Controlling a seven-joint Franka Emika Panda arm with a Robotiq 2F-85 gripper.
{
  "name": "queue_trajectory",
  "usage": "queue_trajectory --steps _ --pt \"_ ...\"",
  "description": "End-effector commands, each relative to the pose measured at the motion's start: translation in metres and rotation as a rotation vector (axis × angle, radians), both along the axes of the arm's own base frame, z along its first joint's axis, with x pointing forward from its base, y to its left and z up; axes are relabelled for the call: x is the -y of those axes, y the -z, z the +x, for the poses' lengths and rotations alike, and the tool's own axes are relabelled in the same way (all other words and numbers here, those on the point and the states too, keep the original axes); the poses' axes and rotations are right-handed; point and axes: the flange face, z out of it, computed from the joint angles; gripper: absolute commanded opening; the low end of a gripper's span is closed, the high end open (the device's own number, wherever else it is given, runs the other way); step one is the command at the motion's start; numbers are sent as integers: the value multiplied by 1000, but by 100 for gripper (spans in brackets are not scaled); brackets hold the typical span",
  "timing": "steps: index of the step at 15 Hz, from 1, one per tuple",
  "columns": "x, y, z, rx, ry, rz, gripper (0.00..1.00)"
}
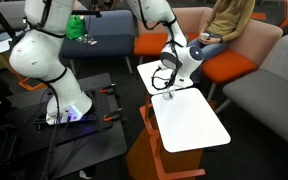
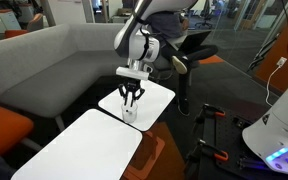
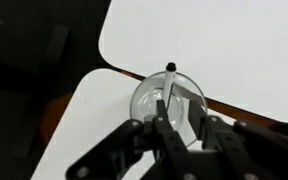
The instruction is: Remove the pen from the cup and put it on the table
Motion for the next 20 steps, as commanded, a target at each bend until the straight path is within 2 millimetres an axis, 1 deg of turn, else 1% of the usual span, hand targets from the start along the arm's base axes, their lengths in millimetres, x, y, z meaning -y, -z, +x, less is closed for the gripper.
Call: queue_trajectory --steps 1,3,7,10,15,17,19,20 --pt "-2 4 6 -9 7 18 35" --pt "-2 6 7 -15 7 22 33" --pt "-2 16 6 -37 9 37 34" --pt "-4 20 7 -43 5 41 31" --pt "-8 26 9 -54 6 61 35" --pt "-11 29 10 -55 3 70 34" --pt "-14 33 11 -61 -2 75 30" --pt "-15 34 11 -65 -2 74 8"
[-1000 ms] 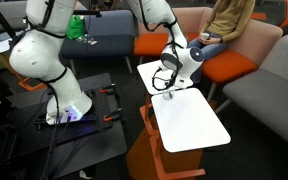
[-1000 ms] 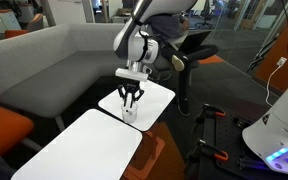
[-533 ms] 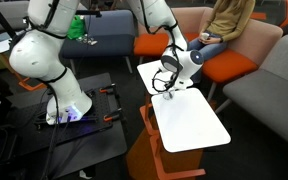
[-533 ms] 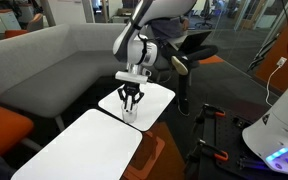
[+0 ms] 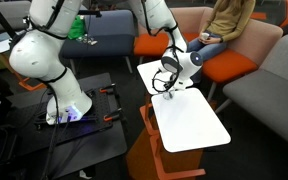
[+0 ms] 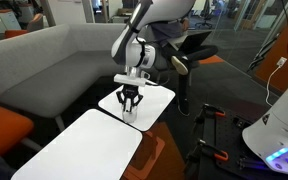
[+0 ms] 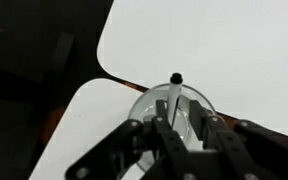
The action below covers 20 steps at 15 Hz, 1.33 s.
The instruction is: Remove the pen from the cup and put it on the table
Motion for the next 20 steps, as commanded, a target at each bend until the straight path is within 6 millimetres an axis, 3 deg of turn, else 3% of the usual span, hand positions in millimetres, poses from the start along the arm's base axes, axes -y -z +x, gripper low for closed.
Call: queue_trajectory --steps 1,3,7,14,17,20 --pt "-3 1 6 -17 16 34 7" --pt "-2 -2 6 -11 29 29 0" --pt "-5 -20 4 12 54 43 3" --pt "-17 -105 -17 59 41 192 3" --pt "-2 -139 -36 50 124 17 3" --pt "17 -157 -35 84 193 -123 3"
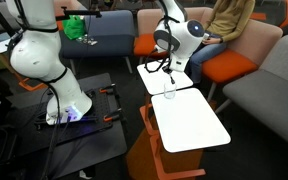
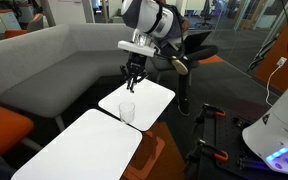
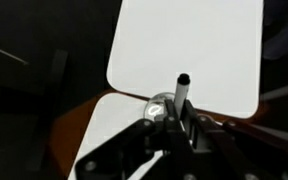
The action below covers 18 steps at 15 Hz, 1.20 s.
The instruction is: Remove the pen from the cup and put it on the table
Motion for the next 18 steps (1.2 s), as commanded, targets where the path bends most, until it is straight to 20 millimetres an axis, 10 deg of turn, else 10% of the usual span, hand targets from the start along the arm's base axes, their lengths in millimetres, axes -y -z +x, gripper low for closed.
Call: queue_trajectory --steps 1,11,18 --pt "11 -13 1 8 111 -160 3" --pt "82 28 52 -152 272 -439 3" --pt "96 72 83 -229 264 -463 3"
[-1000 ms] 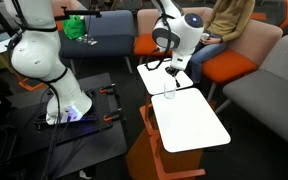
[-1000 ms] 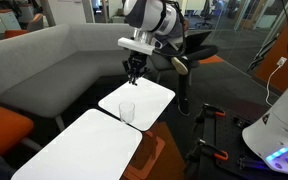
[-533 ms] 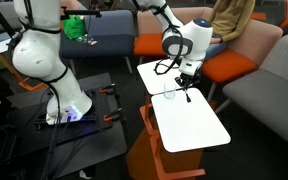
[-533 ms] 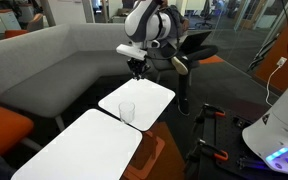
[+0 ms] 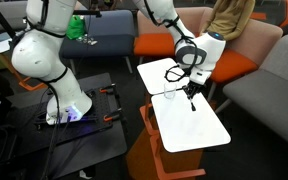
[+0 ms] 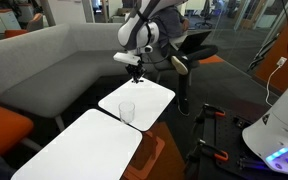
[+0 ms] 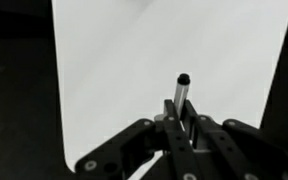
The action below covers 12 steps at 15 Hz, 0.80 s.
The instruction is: Remove the pen from the cup and put it on the table
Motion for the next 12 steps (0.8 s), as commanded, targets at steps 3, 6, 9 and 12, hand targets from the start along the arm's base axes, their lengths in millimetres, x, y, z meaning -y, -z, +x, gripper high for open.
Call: queue_trajectory --steps 3,6,9,12 --pt "5 16 17 -72 42 -68 44" --pt "1 7 19 -56 23 -119 67" --pt "-18 -7 20 -10 -34 -49 88" --pt "-48 -34 19 69 -191 22 100"
